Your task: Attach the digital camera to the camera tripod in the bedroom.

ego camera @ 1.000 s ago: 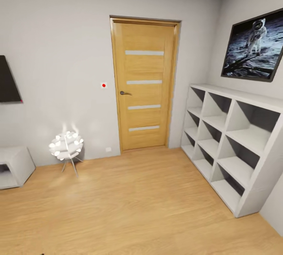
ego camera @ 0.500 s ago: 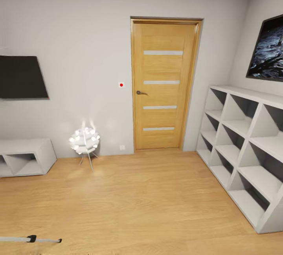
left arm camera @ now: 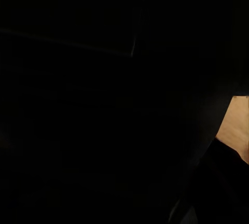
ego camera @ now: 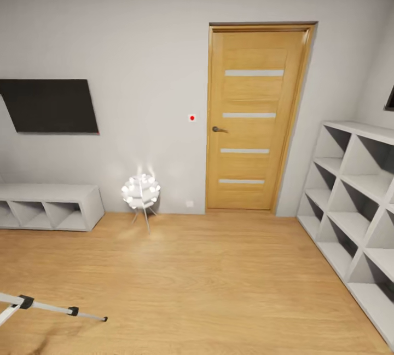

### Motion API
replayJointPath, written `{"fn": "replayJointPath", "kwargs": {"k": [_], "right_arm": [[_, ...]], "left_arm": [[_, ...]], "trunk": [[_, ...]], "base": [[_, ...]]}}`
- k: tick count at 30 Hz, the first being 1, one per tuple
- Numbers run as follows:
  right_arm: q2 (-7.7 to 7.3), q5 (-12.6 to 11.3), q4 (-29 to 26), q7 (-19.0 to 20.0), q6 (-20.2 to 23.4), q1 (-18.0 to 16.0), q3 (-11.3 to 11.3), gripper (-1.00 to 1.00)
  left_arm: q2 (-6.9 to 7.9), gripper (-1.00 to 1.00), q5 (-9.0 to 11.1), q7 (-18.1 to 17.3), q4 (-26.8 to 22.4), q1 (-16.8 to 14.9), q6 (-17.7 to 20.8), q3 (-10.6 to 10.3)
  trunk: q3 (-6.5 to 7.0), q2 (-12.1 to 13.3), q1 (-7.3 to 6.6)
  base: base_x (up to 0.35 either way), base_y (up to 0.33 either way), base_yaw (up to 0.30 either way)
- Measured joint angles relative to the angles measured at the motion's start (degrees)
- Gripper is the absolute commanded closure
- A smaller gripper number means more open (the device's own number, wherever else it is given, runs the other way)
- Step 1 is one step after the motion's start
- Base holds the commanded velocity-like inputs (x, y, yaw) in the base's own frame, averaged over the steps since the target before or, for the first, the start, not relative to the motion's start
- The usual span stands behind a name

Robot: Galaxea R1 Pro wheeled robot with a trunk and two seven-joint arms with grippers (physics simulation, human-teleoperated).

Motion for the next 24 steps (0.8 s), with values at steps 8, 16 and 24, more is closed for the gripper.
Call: {"fn": "replayJointPath", "kwargs": {"k": [8,16,24], "right_arm": [[-0.20,-0.02,0.02,0.00,0.13,0.01,0.02,-1.00],[-0.30,0.02,0.02,0.08,0.18,0.01,0.02,-1.00],[-0.37,0.06,0.02,0.09,0.11,0.01,0.08,-1.00]], "left_arm": [[-0.06,1.00,-0.07,0.01,0.00,0.00,0.00,-0.05],[-0.08,1.00,-0.28,0.01,0.00,-0.01,0.08,-0.04],[-0.09,1.00,-0.31,0.01,0.00,-0.01,0.09,-0.08]], "trunk": [[0.00,0.00,-0.02],[0.00,0.00,-0.03],[0.00,0.00,-0.03]], "base": [[0.084,0.000,0.046],[0.278,0.000,0.004],[0.310,0.000,0.000]]}}
